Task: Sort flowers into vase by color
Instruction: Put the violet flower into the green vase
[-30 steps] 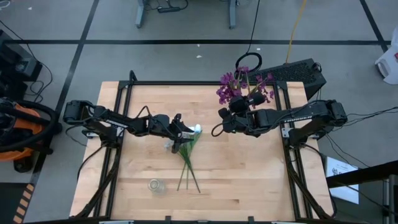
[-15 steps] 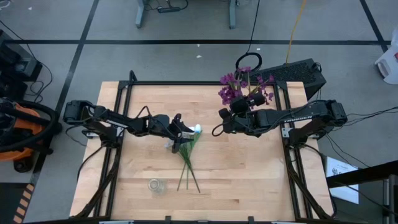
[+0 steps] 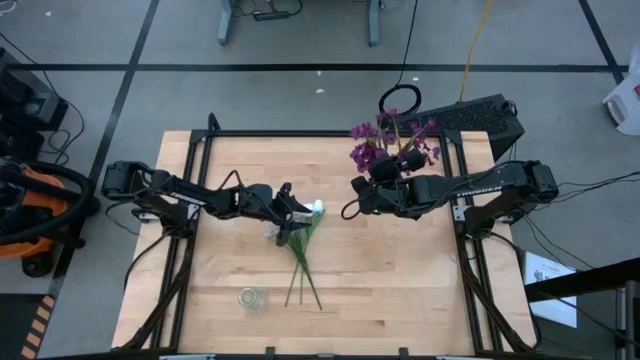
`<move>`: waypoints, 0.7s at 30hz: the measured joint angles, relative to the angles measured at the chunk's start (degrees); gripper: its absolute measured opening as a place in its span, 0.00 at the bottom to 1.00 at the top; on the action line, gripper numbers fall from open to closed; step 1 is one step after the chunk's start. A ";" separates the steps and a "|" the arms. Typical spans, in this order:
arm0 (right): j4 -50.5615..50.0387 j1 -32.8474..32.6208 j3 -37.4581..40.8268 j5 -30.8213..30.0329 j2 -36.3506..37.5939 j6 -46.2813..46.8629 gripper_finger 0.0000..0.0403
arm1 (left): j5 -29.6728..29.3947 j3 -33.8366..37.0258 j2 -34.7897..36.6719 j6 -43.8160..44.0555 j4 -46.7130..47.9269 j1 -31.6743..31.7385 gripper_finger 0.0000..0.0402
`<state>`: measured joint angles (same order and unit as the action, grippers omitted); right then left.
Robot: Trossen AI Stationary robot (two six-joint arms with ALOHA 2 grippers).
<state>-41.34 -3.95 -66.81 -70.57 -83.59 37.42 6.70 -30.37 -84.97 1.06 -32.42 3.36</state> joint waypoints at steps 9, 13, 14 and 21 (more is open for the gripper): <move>-1.44 1.24 0.00 1.44 0.00 0.99 0.13 | 0.00 -0.01 0.00 0.00 0.00 0.00 0.50; -2.23 1.38 0.00 2.18 0.00 1.92 0.13 | 0.00 0.00 0.00 0.00 0.00 0.00 0.50; -2.48 1.36 0.00 2.20 0.00 2.02 0.13 | 0.00 -0.01 0.00 0.00 0.01 0.00 0.50; -5.15 1.36 0.00 2.39 0.00 3.89 0.13 | 0.00 -0.01 0.00 0.00 0.02 0.00 0.50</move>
<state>-46.49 -2.59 -66.81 -68.18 -83.59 41.31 6.70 -30.38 -84.97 1.06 -32.40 3.36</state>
